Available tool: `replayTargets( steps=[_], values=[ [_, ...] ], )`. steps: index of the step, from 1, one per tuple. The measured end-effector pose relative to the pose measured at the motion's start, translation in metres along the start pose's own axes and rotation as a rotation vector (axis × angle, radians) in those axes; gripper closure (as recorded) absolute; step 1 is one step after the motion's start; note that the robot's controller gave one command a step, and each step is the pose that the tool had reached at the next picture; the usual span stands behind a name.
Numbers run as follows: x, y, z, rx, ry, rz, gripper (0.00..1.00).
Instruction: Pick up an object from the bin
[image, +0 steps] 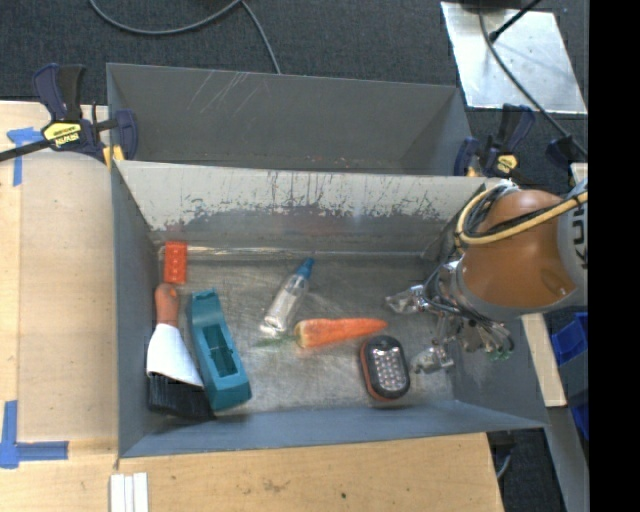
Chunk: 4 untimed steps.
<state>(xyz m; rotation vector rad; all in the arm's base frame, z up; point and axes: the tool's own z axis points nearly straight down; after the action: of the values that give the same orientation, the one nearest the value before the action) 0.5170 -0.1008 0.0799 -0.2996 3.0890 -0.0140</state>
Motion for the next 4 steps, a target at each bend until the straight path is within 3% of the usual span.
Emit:
replayTargets(
  steps=[1, 2, 3, 4],
  values=[
    [0.006, 0.017, -0.001, -0.004, 0.022, -0.054, 0.00],
    [-0.006, 0.049, -0.027, -0.018, 0.035, -0.197, 0.00],
    [-0.012, 0.073, -0.011, 0.002, 0.034, -0.289, 1.00],
    [-0.012, 0.073, -0.011, 0.002, 0.034, -0.289, 1.00]
  ],
)
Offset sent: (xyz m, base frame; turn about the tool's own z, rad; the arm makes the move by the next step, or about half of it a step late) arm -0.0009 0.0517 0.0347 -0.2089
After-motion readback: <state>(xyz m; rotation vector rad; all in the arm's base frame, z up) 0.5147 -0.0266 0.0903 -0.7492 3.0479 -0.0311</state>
